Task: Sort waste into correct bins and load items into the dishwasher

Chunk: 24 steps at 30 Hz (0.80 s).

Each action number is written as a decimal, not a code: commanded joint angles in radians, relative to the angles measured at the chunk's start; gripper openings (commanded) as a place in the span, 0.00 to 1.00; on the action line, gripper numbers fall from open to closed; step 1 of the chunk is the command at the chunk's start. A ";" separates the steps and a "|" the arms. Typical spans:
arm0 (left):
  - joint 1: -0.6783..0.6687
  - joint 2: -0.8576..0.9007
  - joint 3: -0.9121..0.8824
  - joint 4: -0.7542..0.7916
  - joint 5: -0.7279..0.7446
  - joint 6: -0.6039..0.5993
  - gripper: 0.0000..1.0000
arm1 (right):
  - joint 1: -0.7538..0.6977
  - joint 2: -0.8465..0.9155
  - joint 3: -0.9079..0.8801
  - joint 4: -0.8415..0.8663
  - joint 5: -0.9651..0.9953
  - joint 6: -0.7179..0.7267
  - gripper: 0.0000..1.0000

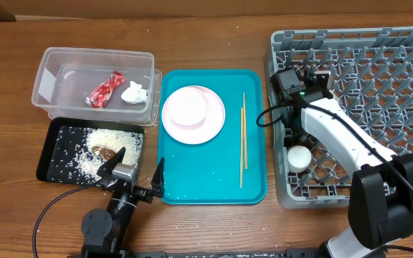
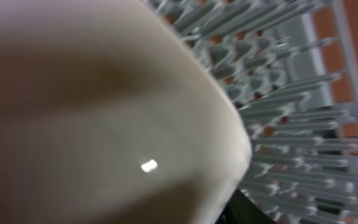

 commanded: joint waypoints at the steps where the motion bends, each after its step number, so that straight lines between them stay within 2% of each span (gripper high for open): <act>1: 0.006 -0.011 -0.007 0.003 0.015 0.019 1.00 | 0.007 -0.001 0.041 -0.018 -0.131 0.036 0.40; 5: 0.006 -0.011 -0.007 0.003 0.015 0.019 1.00 | 0.007 -0.017 0.108 -0.078 -0.204 0.037 0.44; 12: 0.006 -0.011 -0.007 0.003 0.015 0.019 1.00 | 0.007 -0.096 0.264 -0.140 -0.359 0.035 0.44; 13: 0.006 -0.011 -0.007 0.003 0.015 0.019 1.00 | 0.007 -0.105 0.279 -0.124 -0.414 0.035 0.53; 14: 0.006 -0.011 -0.007 0.003 0.015 0.019 1.00 | 0.007 -0.114 0.294 -0.110 -0.511 0.034 0.69; 15: 0.006 -0.011 -0.007 0.003 0.015 0.019 1.00 | 0.007 -0.118 0.302 -0.104 -0.599 0.017 0.78; 17: 0.006 -0.011 -0.007 0.003 0.015 0.019 1.00 | 0.007 -0.120 0.304 -0.065 -0.826 -0.047 0.74; 19: 0.006 -0.011 -0.007 0.003 0.015 0.019 1.00 | 0.009 -0.115 0.293 -0.043 -0.946 -0.051 0.67; 24: 0.006 -0.011 -0.007 0.003 0.015 0.019 1.00 | 0.080 -0.082 0.260 0.001 -0.991 -0.051 0.67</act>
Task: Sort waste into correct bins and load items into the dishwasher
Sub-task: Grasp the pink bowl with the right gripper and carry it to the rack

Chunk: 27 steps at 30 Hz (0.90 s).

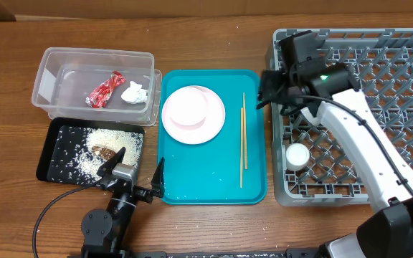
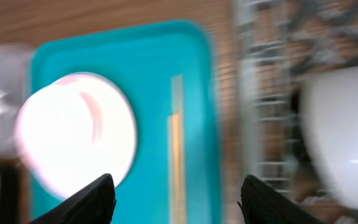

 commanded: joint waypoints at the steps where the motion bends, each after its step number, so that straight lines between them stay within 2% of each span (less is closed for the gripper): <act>1: 0.006 -0.011 -0.006 0.003 0.015 0.019 1.00 | 0.075 0.040 -0.014 0.020 -0.128 -0.019 0.67; 10: 0.006 -0.011 -0.006 0.003 0.015 0.019 1.00 | 0.242 0.199 -0.014 0.222 -0.086 -0.019 0.67; 19: 0.006 -0.011 -0.006 0.003 0.015 0.019 1.00 | 0.270 0.380 -0.014 0.365 -0.005 0.069 0.66; 21: 0.006 -0.011 -0.006 0.003 0.015 0.019 1.00 | 0.270 0.410 -0.013 0.384 -0.014 0.084 0.58; 27: 0.006 -0.011 -0.006 0.003 0.015 0.019 1.00 | 0.270 0.426 -0.004 0.388 -0.020 0.090 0.09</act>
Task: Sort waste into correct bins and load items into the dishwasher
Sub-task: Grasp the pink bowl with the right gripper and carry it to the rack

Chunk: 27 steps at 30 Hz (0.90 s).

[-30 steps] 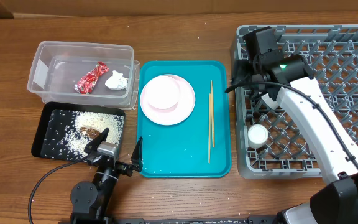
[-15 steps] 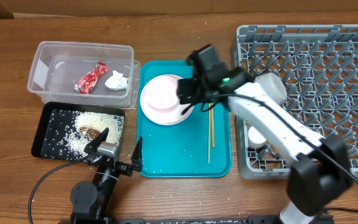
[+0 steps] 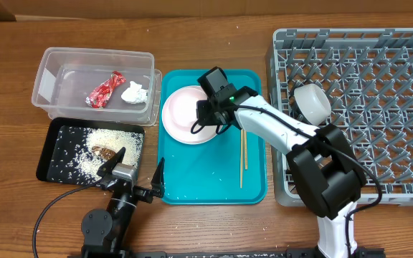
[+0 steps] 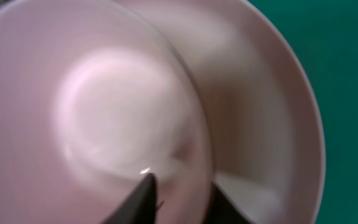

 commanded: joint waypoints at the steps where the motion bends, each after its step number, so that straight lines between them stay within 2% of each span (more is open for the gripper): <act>1: 0.006 -0.011 -0.006 0.003 0.015 0.019 1.00 | -0.004 -0.010 0.014 -0.010 0.007 0.018 0.04; 6: 0.006 -0.011 -0.006 0.003 0.015 0.019 1.00 | -0.038 -0.075 0.064 -0.119 0.013 0.018 0.04; 10: 0.006 -0.011 -0.006 0.003 0.015 0.019 1.00 | -0.082 -0.202 0.073 -0.201 0.113 0.019 0.04; 13: 0.006 -0.011 -0.006 0.003 0.015 0.019 1.00 | -0.116 -0.313 0.073 -0.280 0.292 0.076 0.04; 17: 0.006 -0.011 -0.006 0.003 0.015 0.019 1.00 | -0.177 -0.461 0.073 -0.363 0.600 0.083 0.04; 20: 0.006 -0.011 -0.006 0.003 0.015 0.019 1.00 | -0.228 -0.518 0.072 -0.412 0.886 0.083 0.04; 22: 0.006 -0.011 -0.006 0.003 0.015 0.019 1.00 | -0.266 -0.520 0.072 -0.431 1.005 0.082 0.04; 24: 0.006 -0.011 -0.006 0.003 0.015 0.019 1.00 | -0.346 -0.509 0.054 -0.437 1.101 0.082 0.04; 27: 0.006 -0.011 -0.006 0.003 0.015 0.019 1.00 | -0.436 -0.494 0.019 -0.430 1.093 0.099 0.04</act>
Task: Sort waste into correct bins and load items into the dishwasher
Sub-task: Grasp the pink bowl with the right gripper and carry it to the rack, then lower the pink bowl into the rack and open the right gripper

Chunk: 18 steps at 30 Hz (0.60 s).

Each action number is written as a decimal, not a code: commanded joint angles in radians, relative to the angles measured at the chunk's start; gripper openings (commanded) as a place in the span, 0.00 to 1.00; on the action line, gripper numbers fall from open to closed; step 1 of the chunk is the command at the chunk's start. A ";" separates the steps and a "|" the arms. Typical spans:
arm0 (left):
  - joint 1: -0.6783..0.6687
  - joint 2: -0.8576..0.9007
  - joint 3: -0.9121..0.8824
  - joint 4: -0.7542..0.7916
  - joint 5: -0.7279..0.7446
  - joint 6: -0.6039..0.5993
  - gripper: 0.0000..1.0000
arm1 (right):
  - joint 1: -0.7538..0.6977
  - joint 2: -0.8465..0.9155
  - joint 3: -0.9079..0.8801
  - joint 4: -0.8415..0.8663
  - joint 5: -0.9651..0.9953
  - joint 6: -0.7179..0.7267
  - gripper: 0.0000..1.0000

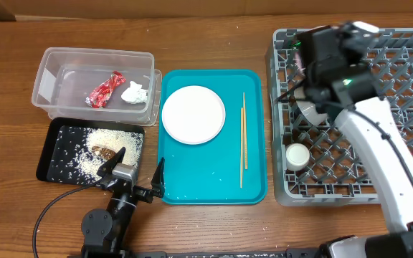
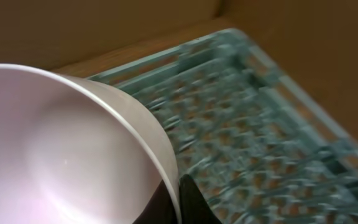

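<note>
My right gripper [image 2: 178, 190] is shut on the rim of a pale pink bowl [image 2: 61, 143], one finger inside it and one outside. Overhead, that gripper [image 1: 308, 59] hangs above the far left part of the grey dishwasher rack [image 1: 407, 179]; the arm hides most of the bowl there. A white bowl [image 1: 308, 112] and a white cup [image 1: 297, 156] sit in the rack's left side. On the teal tray [image 1: 192, 183] lie a white plate [image 1: 193, 115] and a pair of chopsticks [image 1: 243, 140]. My left gripper [image 1: 136, 170] rests open at the table's front.
A clear plastic bin [image 1: 56, 61] at the back left holds a red wrapper [image 1: 105, 89] and crumpled white paper [image 1: 134, 92]. In front of it a black tray [image 1: 52, 154] carries scattered rice and a brown scrap [image 1: 105, 151]. Brown wooden table all round.
My right gripper was down on the pink bowl standing on the plate. Now it holds that bowl by the rim above the rack's far left, and the plate lies bare.
At first my right gripper was low in the rack with a white bowl close before its camera. Then it stood open at the rack's left edge, facing the tray. After that it was at the pink bowl on the plate, and now holds it over the rack.
</note>
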 commanded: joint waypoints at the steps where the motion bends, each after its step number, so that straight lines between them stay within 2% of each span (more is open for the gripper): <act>1: 0.006 -0.011 -0.006 0.003 0.015 0.019 1.00 | -0.117 0.037 -0.057 0.004 0.154 0.031 0.04; 9: 0.006 -0.011 -0.006 0.003 0.015 0.019 1.00 | -0.232 0.098 -0.224 0.099 0.191 0.030 0.04; 18: 0.006 -0.011 -0.006 0.003 0.015 0.019 1.00 | -0.238 0.153 -0.290 0.135 0.201 0.030 0.04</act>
